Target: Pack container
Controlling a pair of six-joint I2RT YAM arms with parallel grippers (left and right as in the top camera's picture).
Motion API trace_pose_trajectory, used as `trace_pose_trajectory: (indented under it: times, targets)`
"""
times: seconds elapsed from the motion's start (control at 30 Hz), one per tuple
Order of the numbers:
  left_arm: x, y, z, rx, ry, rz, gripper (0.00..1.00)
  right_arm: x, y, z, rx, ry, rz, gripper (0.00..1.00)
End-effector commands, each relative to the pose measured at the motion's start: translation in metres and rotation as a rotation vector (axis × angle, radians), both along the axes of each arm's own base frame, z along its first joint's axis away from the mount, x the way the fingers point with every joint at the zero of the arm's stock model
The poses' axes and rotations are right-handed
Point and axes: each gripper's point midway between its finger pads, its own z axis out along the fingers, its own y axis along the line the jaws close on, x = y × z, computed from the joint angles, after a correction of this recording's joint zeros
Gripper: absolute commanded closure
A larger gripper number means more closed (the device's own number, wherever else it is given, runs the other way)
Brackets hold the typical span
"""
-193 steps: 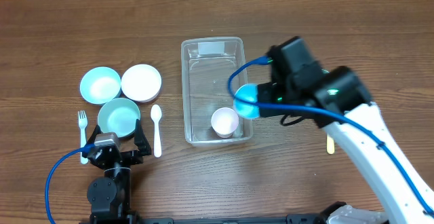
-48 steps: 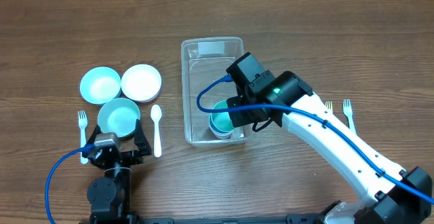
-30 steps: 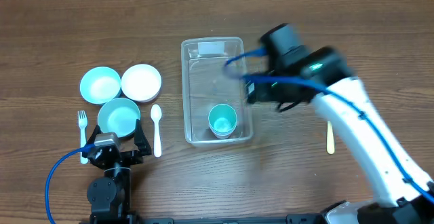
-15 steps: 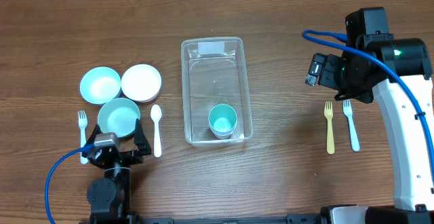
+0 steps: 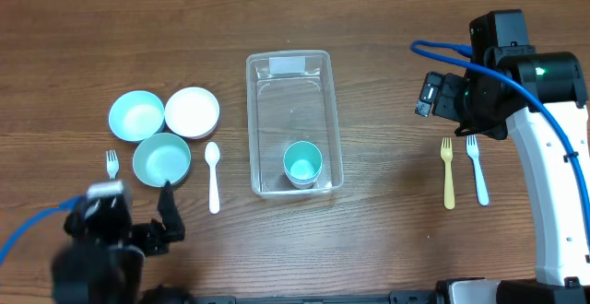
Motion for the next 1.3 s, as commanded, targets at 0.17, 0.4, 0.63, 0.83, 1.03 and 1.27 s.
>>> trace_pose_trajectory:
  times: [0.17, 0.4, 0.63, 0.83, 1.03, 1.27]
  targets:
    - [0.063, -0.035, -0.054, -0.184, 0.552, -0.161, 0.00, 0.002, -0.002, 0.014, -0.003, -0.049, -0.004, 0.00]
    - [0.101, -0.034, -0.139, -0.219, 0.848, -0.150, 0.05, 0.002, -0.002, 0.014, -0.003, -0.049, -0.004, 0.00]
    - [0.124, -0.020, -0.199, -0.149, 0.971, -0.123, 0.24, 0.002, -0.002, 0.014, -0.003, -0.049, -0.004, 0.00]
    - [0.151, -0.014, -0.213, -0.107, 0.907, -0.125, 0.45, 0.002, -0.002, 0.014, -0.003, -0.049, -0.004, 0.00]
    - [0.158, -0.011, -0.213, -0.041, 0.885, -0.124, 0.48, 0.002, -0.002, 0.014, -0.003, -0.049, -0.004, 0.00]
    - [0.158, -0.020, -0.212, 0.065, 0.892, -0.138, 0.45, 0.002, -0.002, 0.014, -0.003, -0.049, -0.004, 0.00]
